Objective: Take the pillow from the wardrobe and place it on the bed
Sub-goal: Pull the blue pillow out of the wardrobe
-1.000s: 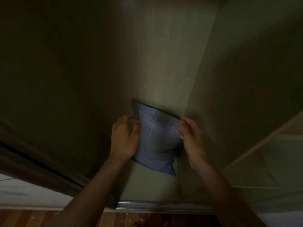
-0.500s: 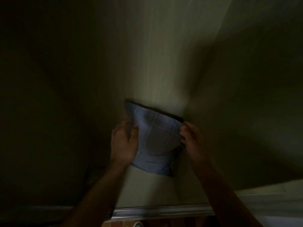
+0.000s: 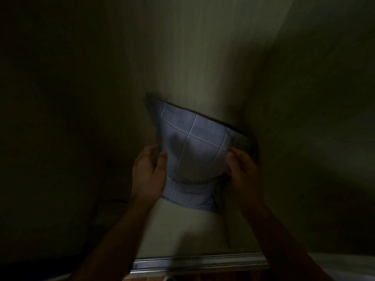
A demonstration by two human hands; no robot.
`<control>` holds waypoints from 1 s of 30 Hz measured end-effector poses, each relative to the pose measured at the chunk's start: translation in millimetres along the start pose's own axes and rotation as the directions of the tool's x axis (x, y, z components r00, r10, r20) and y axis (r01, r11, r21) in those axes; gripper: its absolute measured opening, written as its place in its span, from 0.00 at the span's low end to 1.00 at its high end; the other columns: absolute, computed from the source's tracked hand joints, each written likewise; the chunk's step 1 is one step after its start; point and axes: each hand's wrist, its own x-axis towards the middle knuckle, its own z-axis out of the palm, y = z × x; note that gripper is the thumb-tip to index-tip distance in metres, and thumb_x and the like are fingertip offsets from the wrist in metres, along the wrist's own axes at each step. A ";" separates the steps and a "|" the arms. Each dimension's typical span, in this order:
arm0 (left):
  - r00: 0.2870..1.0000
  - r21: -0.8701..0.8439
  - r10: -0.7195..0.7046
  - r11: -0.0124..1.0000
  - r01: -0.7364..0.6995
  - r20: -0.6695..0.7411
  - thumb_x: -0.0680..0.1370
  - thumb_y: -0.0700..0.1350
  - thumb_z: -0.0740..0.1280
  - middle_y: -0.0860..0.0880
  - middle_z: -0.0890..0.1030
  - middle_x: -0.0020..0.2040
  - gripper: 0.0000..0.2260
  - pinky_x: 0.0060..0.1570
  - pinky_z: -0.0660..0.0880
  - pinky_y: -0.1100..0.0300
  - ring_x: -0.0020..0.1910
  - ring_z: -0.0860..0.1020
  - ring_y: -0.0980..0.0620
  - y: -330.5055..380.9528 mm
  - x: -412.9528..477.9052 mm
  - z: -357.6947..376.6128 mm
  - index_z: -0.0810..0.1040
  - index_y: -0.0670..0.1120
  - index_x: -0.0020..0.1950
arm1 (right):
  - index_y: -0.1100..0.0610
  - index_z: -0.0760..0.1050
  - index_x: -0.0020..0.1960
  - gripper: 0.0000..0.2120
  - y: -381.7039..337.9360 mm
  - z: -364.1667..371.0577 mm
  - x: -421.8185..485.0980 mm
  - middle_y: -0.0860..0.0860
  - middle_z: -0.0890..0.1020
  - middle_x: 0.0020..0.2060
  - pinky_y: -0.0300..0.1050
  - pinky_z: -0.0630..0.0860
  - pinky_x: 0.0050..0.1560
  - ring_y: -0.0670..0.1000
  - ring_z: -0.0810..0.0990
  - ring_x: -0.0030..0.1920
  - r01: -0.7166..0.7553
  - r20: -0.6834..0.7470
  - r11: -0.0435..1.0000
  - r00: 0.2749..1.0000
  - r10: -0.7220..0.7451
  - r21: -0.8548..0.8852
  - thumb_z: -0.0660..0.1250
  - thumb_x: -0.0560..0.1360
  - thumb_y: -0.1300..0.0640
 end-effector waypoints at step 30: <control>0.980 -0.325 -0.122 0.931 0.168 0.159 0.72 0.34 0.72 0.41 0.76 0.68 0.28 0.69 0.70 0.46 0.66 0.75 0.45 -332.0 144.4 201.7 0.68 0.40 0.70 | 0.56 0.55 0.80 0.52 377.1 49.6 150.9 0.52 0.62 0.78 0.37 0.63 0.69 0.51 0.62 0.76 -0.148 -0.051 0.985 0.987 0.153 0.083 0.80 0.63 0.62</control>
